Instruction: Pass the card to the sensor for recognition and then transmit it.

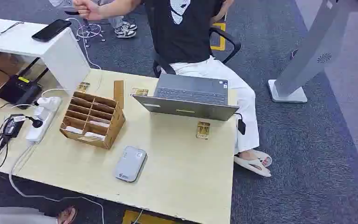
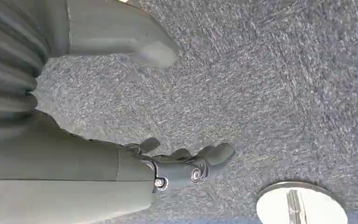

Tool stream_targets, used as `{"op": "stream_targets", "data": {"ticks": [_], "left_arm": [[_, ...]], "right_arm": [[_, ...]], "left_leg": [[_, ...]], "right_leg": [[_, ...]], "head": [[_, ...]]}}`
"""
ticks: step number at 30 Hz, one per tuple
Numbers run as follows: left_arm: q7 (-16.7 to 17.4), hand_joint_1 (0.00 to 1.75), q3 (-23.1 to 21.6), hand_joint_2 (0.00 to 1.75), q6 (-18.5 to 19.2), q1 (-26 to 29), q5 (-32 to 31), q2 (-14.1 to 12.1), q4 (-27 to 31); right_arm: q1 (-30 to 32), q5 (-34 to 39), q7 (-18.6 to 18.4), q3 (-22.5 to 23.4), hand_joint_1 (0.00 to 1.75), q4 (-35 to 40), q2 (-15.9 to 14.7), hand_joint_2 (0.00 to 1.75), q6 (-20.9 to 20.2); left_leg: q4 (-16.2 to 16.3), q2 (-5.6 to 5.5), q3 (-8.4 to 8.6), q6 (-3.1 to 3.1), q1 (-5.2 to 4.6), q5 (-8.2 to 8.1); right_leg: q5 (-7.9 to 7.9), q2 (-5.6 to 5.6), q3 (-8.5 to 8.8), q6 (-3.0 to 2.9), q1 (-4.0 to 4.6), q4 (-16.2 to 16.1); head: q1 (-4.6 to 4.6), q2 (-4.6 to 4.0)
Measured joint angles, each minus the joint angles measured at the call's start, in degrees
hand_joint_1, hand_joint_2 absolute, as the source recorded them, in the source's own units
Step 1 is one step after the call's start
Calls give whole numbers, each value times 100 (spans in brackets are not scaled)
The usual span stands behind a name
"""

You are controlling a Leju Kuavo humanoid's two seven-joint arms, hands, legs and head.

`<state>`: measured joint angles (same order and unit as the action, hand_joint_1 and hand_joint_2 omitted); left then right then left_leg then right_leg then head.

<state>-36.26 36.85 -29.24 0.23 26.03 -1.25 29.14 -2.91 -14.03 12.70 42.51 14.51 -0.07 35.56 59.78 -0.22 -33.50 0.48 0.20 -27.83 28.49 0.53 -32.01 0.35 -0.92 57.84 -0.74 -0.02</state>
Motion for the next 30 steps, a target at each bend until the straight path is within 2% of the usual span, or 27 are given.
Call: {"op": "stream_targets", "data": {"ticks": [9, 16, 22, 30], "left_arm": [[-90, 0, 697, 175, 319, 124, -678, 107, 1731], [-87, 0, 721, 175, 518, 93, -1338, 53, 3145], [140, 0, 468, 175, 531, -127, -2110, -125, 4164], [651, 0, -327, 175, 667, -790, -3186, -319, 4867]], "right_arm": [[-3, -284, -48, 435, 0, 0, 0, 175, 68], [-5, -521, -144, 689, 0, -2, 2, 175, 112], [-6, -737, -254, 862, 0, -2, 11, 175, 112], [-20, -1027, -428, 1049, 0, -4, 63, 175, 112]], "left_leg": [[0, 0, -1, 0, 0, 0], [1, 1, 2, -3, 0, 3], [1, 2, 4, -3, 1, 7], [2, 2, 2, 6, -1, 18]], "right_leg": [[0, 0, 1, 0, -1, 0], [-1, 1, 0, 0, 0, 0], [-3, 2, -3, 0, 0, 1], [-16, 3, -2, 7, -1, 0]], "head": [[2, 0], [2, -2], [2, 0], [2, 0]]}}
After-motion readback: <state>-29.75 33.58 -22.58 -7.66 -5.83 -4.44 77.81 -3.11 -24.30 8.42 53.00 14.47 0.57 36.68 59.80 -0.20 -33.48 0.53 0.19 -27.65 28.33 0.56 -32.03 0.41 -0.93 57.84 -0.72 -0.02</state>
